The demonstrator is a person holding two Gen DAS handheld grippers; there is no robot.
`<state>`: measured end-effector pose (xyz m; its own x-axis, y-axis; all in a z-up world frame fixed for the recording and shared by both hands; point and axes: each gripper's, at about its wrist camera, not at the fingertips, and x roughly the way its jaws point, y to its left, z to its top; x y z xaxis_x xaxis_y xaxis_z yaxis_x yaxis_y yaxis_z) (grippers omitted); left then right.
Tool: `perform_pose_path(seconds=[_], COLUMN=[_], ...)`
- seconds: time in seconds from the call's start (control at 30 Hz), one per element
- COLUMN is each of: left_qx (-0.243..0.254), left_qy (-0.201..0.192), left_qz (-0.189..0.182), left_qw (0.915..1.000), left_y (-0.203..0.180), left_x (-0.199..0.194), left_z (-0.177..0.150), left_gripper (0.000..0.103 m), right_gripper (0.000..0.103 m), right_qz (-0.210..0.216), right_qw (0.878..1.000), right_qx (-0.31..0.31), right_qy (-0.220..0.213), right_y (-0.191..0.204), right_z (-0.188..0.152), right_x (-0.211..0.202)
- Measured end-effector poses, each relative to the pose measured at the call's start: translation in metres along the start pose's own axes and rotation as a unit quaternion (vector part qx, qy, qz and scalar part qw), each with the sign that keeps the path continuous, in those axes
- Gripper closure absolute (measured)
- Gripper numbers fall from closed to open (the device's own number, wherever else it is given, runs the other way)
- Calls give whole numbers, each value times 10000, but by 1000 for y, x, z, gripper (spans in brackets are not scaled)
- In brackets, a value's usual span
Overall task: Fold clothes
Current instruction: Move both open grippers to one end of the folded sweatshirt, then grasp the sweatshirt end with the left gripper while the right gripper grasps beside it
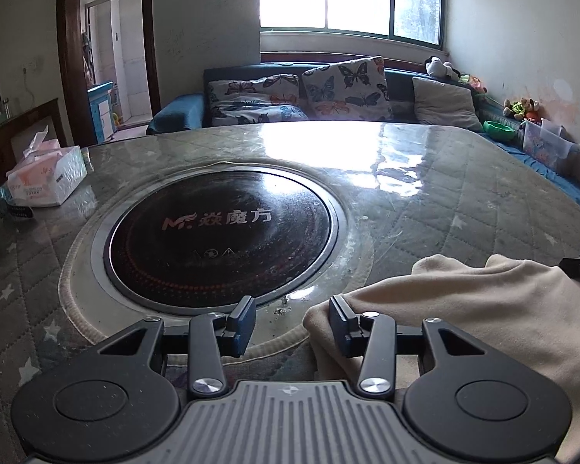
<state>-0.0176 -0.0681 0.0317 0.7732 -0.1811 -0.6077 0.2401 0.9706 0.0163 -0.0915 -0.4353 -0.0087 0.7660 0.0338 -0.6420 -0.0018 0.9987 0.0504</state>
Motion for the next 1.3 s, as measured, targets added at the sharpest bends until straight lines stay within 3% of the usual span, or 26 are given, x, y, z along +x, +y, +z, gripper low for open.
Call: perform_pose_path(seconds=[0.23,0.3,0.43,0.6,0.77,0.9,0.97,1.17,1.27,1.3], left_qx=[-150,-225,-409,-749,-902,-1218,-1328,-1533,-1652,-1708], left_qy=[-9,13,87,173,214,291,312,372,422,445], left_qz=[-108,-156,-154,-188,-253,-396,-493,-790,-927,-982], left_qw=[9998,9996,9990,9969,9954,9913,9894,9843,9810,9794], left_y=[5,10,22,39,48,57,60,60,60,60], left_x=[-17,-23,-33,-46,-58,-62,-64,-66,-63,-62], left_z=[1,-1,-7,-16,-25,-32,-35,-37,-37,-37], left_gripper=[57,55,54,52,52,52,52,52,52,51], right_gripper=[35,29,27,27,27,33,35,51,58,70], right_qz=[259,460,916,1564,2140,2379,2423,2477,2447,2448], right_qw=[9981,9955,9850,9605,9227,8902,8797,8626,8630,8645], right_qx=[-483,-771,-1417,-2280,-3194,-3878,-4085,-4410,-4420,-4389], right_qy=[-275,-318,-351,-328,-282,-232,-227,-21,57,76], right_y=[22,35,70,124,180,218,233,259,261,261], right_z=[7,8,5,-6,-24,-40,-45,-55,-58,-57], right_x=[-27,-35,-48,-64,-79,-84,-83,-72,-67,-66])
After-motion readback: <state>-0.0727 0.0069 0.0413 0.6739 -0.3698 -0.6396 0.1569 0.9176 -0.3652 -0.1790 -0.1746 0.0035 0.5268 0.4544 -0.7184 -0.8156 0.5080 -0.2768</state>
